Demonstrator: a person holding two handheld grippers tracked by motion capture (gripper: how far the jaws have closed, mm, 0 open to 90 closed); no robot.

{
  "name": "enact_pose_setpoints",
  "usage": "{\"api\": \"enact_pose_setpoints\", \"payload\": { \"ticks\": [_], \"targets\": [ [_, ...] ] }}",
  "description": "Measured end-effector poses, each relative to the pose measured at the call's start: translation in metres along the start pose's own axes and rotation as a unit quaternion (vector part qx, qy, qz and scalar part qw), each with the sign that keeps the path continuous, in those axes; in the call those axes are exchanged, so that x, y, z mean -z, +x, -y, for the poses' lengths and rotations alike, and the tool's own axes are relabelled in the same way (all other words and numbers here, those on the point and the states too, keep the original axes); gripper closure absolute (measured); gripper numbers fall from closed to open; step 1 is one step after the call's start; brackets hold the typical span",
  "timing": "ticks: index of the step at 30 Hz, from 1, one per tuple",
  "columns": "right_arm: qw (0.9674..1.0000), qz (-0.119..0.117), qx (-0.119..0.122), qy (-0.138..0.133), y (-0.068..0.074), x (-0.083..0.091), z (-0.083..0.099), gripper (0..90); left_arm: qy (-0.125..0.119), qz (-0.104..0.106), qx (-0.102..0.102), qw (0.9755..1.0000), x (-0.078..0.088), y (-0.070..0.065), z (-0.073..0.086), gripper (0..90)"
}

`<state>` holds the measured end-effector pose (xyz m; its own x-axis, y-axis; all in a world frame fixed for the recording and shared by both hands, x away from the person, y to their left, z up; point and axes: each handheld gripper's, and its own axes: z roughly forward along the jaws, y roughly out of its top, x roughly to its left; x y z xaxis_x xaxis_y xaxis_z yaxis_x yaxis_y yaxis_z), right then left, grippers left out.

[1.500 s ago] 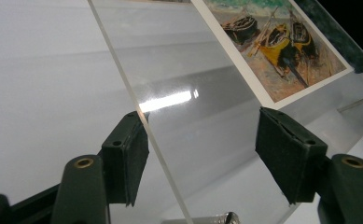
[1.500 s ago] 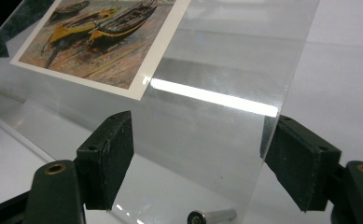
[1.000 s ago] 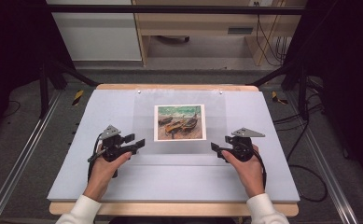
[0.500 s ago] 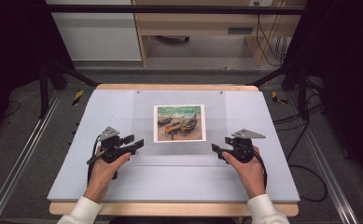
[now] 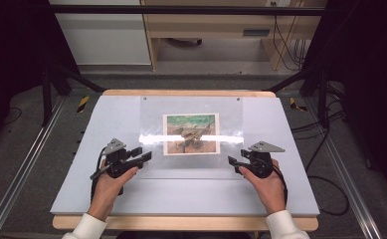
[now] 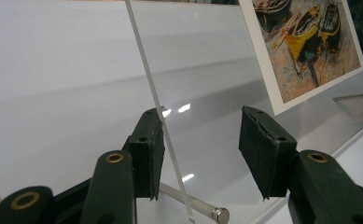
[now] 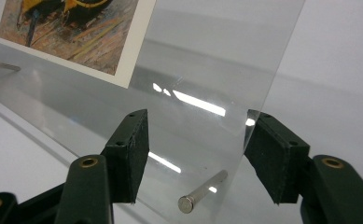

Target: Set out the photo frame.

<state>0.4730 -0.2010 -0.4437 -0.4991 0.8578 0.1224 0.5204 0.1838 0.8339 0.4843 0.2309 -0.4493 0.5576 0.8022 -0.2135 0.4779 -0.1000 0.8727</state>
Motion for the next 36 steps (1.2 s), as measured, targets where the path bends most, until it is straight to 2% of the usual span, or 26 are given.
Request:
{"api": "enact_pose_setpoints", "payload": {
  "ticks": [36],
  "targets": [
    [1.0,-0.002,0.002,0.002,-0.0002,0.0091,0.0063,51.5,0.003,0.0,-0.007,1.0,0.0079,-0.0031,0.0043,55.7]
  ]
}}
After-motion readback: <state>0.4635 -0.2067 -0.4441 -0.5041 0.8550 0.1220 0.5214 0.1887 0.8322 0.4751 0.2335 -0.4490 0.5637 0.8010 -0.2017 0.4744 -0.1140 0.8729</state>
